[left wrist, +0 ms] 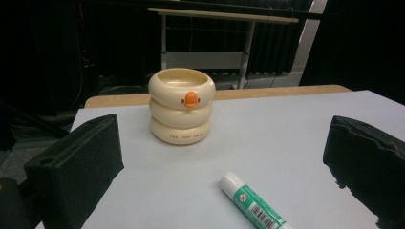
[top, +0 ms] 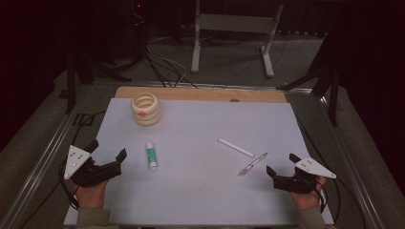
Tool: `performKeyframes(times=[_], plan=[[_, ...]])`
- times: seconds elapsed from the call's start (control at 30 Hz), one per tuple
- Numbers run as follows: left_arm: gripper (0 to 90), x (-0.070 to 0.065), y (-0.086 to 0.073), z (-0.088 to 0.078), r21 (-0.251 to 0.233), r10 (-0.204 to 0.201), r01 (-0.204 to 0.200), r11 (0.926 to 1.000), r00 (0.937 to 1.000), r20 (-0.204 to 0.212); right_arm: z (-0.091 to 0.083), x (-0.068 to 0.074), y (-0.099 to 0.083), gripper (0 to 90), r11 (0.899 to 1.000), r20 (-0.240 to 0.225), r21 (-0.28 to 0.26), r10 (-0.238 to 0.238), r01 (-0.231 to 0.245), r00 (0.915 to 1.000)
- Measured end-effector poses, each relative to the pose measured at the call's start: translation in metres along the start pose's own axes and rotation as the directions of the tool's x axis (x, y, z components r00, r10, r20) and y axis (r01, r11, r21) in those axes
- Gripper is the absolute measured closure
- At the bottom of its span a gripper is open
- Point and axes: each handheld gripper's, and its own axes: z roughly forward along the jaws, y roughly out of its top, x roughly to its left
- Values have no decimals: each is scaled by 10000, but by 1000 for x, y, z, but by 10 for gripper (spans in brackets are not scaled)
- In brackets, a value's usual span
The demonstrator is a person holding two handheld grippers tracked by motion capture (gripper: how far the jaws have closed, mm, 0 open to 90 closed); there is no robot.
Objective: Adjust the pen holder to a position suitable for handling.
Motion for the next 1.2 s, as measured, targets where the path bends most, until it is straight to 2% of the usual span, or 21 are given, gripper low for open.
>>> performKeyframes(times=[0.2, 0.43, 0.77, 0.9, 1.2], plan=[[0, 0, 9, 6, 112, -51, 49, 9999, 9998, 167, 5, 0, -3, 0, 9997, 157, -53, 235, -234, 9996], [0, -4, 18, 19, 406, 283, -300, 9987, 9987, 417, 5, -2, -5, 0, 9995, 258, -109, 313, -310, 9992], [0, -13, 31, 38, 456, 534, -575, 9973, 9947, 877, 4, -2, -5, 0, 9993, 378, -178, 349, -343, 9987], [0, -11, 37, 46, 447, 492, -537, 9976, 9942, 956, 4, -2, -6, 0, 9994, 404, -148, 321, -315, 9987], [0, 3, 47, 67, 747, 370, -449, 9962, 9939, 1040, -4, -3, -10, 0, 9992, 504, -174, 377, -369, 9980]])
